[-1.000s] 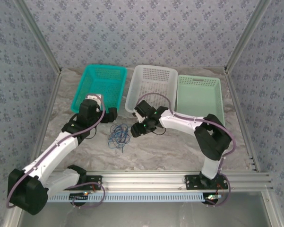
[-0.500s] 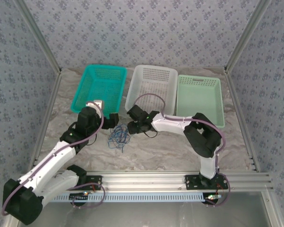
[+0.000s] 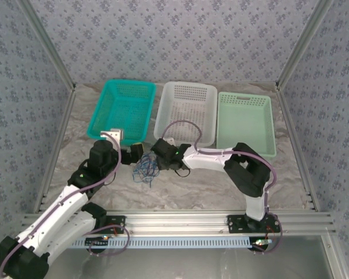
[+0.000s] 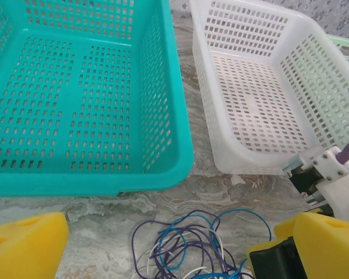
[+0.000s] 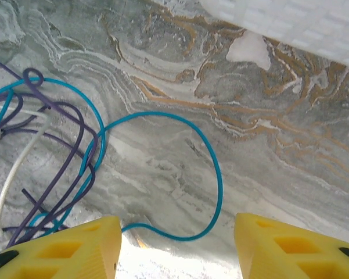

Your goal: Untangle the cables

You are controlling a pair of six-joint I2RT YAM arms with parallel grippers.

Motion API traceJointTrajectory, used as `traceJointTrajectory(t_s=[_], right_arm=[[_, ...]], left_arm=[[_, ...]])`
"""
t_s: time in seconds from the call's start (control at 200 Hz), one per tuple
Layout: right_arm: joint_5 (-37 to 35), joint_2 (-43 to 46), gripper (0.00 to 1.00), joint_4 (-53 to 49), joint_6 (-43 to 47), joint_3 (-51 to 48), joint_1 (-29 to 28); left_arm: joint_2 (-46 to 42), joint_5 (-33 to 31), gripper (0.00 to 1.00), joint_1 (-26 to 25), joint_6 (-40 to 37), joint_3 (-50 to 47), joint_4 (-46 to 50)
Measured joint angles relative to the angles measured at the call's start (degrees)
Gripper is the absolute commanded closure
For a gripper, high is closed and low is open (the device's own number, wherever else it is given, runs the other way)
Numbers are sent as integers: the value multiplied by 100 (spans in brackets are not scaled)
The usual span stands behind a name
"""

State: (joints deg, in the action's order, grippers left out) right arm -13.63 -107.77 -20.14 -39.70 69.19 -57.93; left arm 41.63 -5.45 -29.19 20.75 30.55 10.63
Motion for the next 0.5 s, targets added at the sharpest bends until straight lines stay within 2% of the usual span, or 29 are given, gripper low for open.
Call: traceJointTrajectory(t_s=[0.245, 0.5], right_arm=[[-317, 612, 44, -146, -109, -94, -229], [-142, 951, 43, -212, -125, -136, -474]], left_arm=[[-2, 11, 1, -20, 254, -168, 188], [-24, 177, 1, -24, 542, -485, 343]])
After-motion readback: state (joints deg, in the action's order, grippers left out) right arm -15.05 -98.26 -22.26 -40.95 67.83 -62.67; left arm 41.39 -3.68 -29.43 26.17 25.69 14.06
